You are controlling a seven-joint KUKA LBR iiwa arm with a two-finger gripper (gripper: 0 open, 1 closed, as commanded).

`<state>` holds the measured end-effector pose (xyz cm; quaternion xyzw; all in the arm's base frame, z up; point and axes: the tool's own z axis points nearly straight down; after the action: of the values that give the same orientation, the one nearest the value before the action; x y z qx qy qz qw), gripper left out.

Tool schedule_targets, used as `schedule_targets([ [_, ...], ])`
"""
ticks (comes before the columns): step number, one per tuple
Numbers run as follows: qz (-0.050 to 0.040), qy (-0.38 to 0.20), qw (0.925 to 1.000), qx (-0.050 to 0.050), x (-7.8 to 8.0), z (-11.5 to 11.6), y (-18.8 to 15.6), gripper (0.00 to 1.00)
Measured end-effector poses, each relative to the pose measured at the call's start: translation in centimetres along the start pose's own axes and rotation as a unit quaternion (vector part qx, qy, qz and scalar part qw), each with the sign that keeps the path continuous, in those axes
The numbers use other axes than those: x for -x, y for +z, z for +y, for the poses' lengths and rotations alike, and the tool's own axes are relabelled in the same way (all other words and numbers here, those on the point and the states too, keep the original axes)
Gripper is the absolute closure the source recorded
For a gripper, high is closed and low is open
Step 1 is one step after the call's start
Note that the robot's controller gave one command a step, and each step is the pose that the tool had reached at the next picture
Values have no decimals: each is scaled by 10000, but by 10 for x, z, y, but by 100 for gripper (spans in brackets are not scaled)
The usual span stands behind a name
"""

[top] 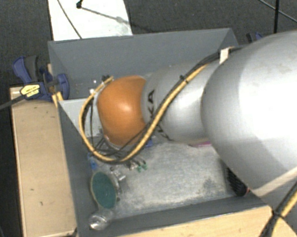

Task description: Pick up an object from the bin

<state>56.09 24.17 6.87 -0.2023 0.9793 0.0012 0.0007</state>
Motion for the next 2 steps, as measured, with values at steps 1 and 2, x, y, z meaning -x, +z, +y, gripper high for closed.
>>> schedule_targets([
  [1, 13, -988, 9951, -14, -79, -15, -10, 0],
  [2, -13, 159, 9999, -19, -65, 20, -38, 0],
])
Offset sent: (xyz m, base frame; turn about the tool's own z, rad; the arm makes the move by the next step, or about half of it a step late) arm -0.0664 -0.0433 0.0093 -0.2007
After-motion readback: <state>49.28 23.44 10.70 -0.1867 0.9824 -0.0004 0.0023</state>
